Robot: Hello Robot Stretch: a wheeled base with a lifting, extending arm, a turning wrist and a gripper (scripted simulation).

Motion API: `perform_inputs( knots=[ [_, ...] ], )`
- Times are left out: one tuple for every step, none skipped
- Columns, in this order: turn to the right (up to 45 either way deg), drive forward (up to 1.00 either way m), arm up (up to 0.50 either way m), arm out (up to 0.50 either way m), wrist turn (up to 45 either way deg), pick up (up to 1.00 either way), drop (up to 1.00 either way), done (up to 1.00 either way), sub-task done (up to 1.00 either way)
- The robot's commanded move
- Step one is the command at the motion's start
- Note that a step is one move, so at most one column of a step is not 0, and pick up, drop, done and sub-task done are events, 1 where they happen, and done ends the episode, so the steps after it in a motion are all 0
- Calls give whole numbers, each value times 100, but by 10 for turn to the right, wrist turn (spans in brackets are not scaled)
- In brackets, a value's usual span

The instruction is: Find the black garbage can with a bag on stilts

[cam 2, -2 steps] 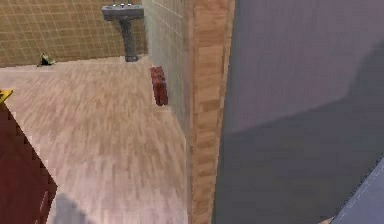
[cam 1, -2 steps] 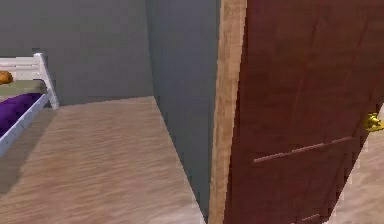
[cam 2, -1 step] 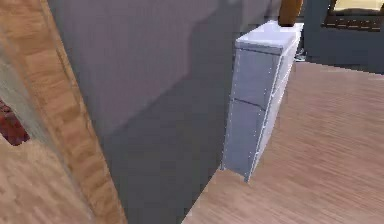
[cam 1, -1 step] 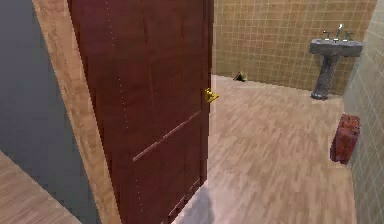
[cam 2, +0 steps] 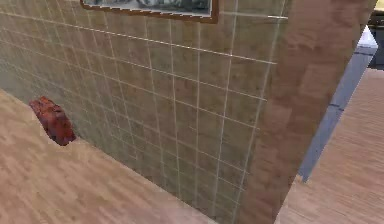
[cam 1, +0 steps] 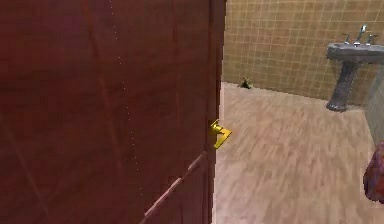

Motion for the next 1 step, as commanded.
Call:
perform_inputs(
  knots=[
    [300,0,0,0,0,0,0,0,0]
  ],
)
